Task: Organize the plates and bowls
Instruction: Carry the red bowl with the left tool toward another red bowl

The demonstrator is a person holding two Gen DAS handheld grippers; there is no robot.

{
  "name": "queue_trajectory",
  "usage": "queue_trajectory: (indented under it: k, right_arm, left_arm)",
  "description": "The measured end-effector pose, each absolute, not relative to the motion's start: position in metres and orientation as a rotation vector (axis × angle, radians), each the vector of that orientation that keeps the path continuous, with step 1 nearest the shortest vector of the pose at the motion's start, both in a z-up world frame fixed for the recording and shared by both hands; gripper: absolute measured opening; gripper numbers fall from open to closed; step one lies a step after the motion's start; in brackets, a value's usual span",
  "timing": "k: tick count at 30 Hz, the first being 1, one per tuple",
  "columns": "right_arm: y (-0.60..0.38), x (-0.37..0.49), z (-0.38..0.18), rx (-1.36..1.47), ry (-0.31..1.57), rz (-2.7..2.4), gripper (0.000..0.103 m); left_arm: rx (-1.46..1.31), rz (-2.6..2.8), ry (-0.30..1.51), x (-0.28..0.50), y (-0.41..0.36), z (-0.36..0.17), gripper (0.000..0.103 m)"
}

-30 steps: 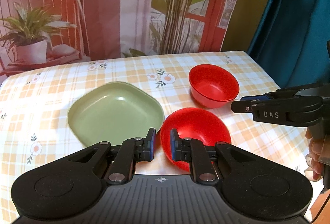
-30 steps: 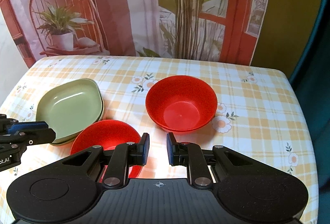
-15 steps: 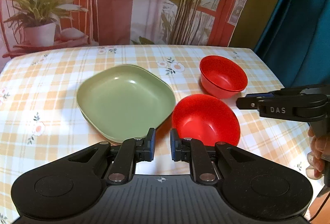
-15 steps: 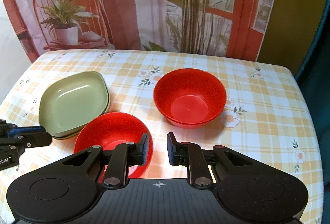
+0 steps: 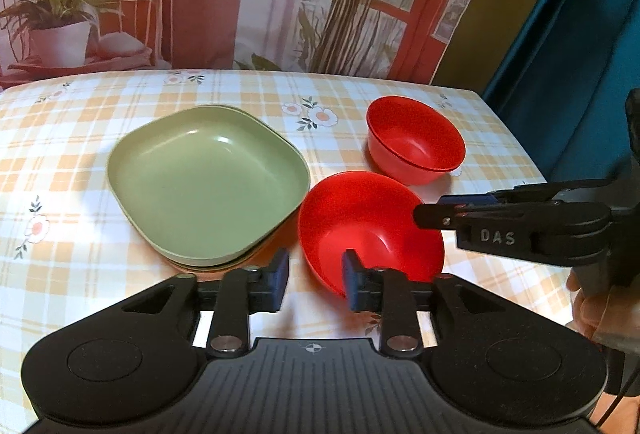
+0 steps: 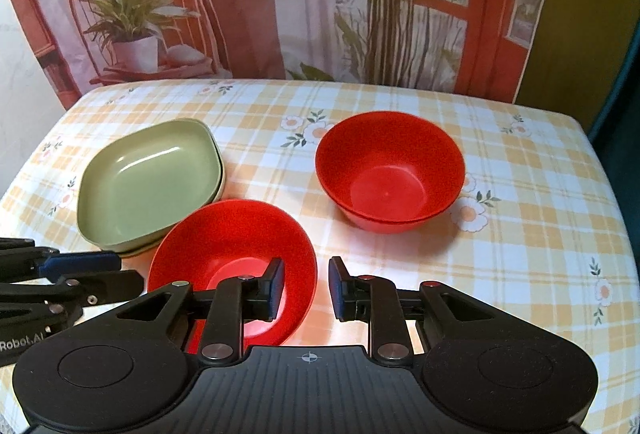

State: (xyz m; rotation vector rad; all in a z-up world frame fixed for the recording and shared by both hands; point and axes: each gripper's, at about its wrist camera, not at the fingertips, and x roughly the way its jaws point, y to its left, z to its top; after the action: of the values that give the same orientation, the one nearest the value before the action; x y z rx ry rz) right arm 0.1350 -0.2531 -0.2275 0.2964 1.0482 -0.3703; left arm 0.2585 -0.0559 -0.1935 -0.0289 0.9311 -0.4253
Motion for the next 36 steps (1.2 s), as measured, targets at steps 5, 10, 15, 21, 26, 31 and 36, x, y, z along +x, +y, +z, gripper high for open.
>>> queue_trajectory:
  k: [5, 10, 15, 21, 26, 31, 36]
  right_arm:
    - [-0.251, 0.136, -0.236, 0.306, 1.060, -0.361, 0.022]
    - [-0.251, 0.136, -0.243, 0.311, 1.073, -0.356, 0.022]
    - [-0.253, 0.134, -0.247, 0.319, 1.080, -0.359, 0.022]
    - [-0.254, 0.132, -0.250, 0.326, 1.090, -0.351, 0.014]
    - [-0.253, 0.131, -0.251, 0.328, 1.090, -0.349, 0.012]
    - [-0.251, 0.129, -0.249, 0.334, 1.086, -0.353, 0.010]
    - [-0.254, 0.128, -0.244, 0.344, 1.071, -0.359, 0.010]
  left_arm:
    - [-0.025, -0.429, 0.950, 0.262, -0.062, -0.201, 0.032]
    - [-0.022, -0.442, 0.967, 0.263, -0.067, -0.207, 0.032]
    - [-0.026, -0.446, 0.985, 0.265, -0.070, -0.213, 0.031]
    - [-0.032, -0.451, 0.988, 0.265, -0.069, -0.217, 0.023]
    - [-0.039, -0.452, 0.987, 0.267, -0.067, -0.217, 0.020]
    - [-0.043, -0.450, 0.983, 0.266, -0.067, -0.215, 0.019]
    - [-0.045, -0.459, 0.966, 0.263, -0.067, -0.208, 0.018]
